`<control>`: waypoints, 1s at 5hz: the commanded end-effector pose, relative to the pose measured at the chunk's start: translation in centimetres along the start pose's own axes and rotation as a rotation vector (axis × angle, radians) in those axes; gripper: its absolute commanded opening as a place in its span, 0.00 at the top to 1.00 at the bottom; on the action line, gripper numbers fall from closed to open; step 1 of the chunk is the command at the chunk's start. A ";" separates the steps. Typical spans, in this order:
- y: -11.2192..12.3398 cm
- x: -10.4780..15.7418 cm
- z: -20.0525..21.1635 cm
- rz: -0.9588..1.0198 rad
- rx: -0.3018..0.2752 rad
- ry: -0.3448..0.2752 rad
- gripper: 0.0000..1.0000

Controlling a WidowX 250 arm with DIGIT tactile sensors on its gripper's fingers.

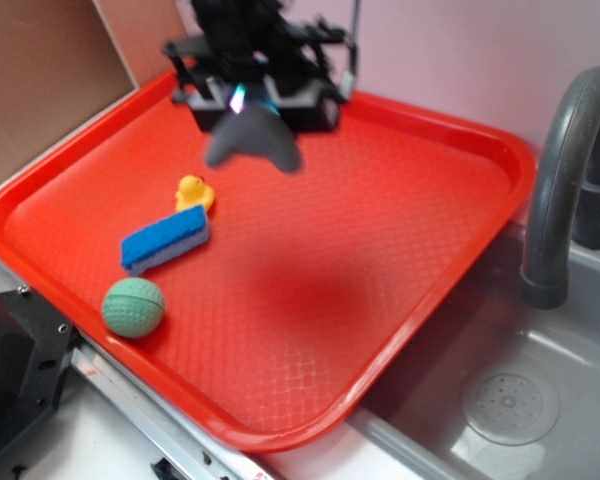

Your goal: Grab the gray animal.

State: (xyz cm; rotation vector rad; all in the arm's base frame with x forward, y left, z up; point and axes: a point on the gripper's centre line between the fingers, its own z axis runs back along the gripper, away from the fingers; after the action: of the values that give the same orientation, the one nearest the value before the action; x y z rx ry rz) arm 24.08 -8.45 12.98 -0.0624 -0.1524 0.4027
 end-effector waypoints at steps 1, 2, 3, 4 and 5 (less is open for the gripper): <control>1.1 1.9 3.7 -0.138 0.047 -0.064 1.00; 1.5 1.8 4.8 -0.191 0.087 -0.090 1.00; 2.0 1.7 5.7 -0.246 0.032 -0.089 1.00; 2.5 1.7 5.6 -0.258 0.004 -0.088 1.00; 2.5 1.6 5.6 -0.344 -0.027 -0.083 1.00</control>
State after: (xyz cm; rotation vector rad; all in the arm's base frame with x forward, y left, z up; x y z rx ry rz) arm 22.15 -5.63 17.29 -0.0436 -0.2033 0.0691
